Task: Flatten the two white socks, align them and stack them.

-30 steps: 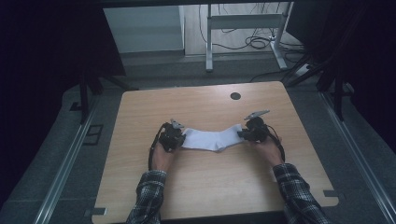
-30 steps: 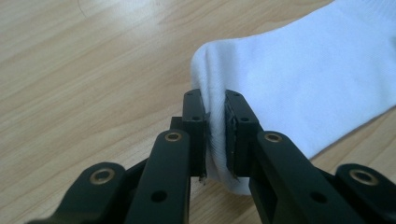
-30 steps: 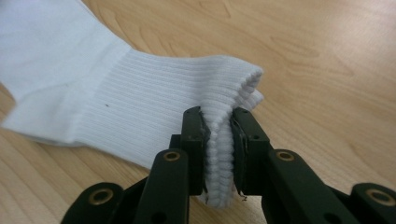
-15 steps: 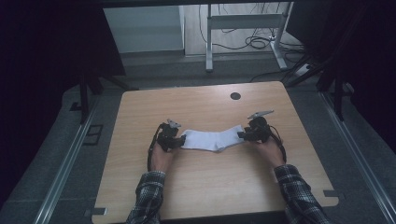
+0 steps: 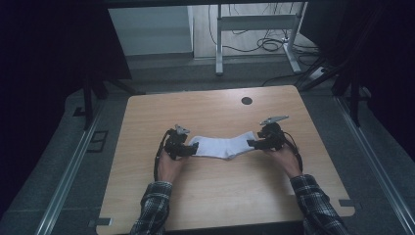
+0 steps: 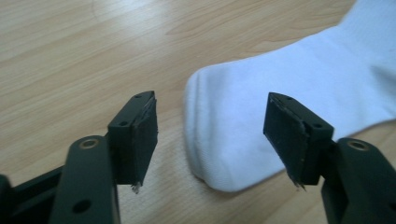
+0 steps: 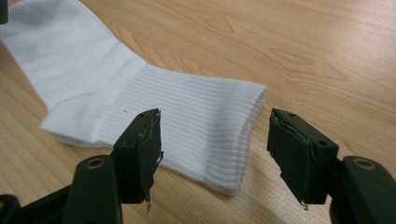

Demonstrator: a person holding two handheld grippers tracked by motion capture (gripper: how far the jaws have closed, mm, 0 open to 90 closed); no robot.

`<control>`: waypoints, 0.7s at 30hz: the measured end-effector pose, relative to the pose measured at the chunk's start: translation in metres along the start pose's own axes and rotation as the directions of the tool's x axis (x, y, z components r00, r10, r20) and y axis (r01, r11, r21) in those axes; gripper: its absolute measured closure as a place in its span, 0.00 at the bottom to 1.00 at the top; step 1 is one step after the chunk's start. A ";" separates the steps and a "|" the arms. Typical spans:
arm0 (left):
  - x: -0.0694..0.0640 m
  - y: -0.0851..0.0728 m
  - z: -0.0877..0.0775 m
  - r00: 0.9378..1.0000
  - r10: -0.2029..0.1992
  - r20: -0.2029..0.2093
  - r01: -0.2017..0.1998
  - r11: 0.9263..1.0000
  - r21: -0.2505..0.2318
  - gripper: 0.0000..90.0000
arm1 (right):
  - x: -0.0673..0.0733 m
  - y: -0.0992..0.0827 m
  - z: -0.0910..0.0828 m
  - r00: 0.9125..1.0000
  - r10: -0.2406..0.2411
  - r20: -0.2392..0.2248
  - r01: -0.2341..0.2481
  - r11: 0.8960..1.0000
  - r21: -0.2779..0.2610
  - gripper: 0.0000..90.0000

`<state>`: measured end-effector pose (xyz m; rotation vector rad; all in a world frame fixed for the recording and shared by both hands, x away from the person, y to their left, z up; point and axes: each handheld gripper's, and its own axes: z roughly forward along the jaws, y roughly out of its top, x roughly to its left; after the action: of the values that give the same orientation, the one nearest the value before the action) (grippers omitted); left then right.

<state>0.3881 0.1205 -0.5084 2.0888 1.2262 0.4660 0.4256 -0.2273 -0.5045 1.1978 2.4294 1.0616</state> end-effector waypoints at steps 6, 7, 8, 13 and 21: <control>-0.001 -0.002 -0.006 1.000 0.001 0.016 -0.001 1.000 -0.001 0.32 | 0.005 0.002 -0.007 1.000 -0.020 -0.007 0.020 1.000 -0.011 0.33; 0.000 -0.002 -0.008 1.000 0.003 0.017 -0.003 1.000 0.000 0.31 | 0.006 0.002 -0.008 1.000 -0.029 -0.004 0.029 1.000 -0.008 0.32; 0.000 -0.003 -0.009 1.000 0.002 0.020 -0.002 1.000 -0.001 0.30 | 0.006 0.002 -0.009 0.999 -0.031 -0.006 0.031 0.999 -0.009 0.31; 0.000 -0.004 -0.016 0.999 -0.003 0.039 0.003 1.000 -0.007 0.26 | 0.009 0.002 -0.014 0.999 -0.051 0.003 0.051 0.999 -0.012 0.27; -0.003 -0.004 -0.032 0.998 0.002 0.066 -0.001 1.000 -0.028 0.19 | 0.014 0.001 -0.026 0.997 -0.080 0.001 0.080 0.996 -0.024 0.22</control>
<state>0.3650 0.1305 -0.4880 2.0648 1.1734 0.4093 0.4044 -0.2295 -0.4837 1.0831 2.4352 1.0641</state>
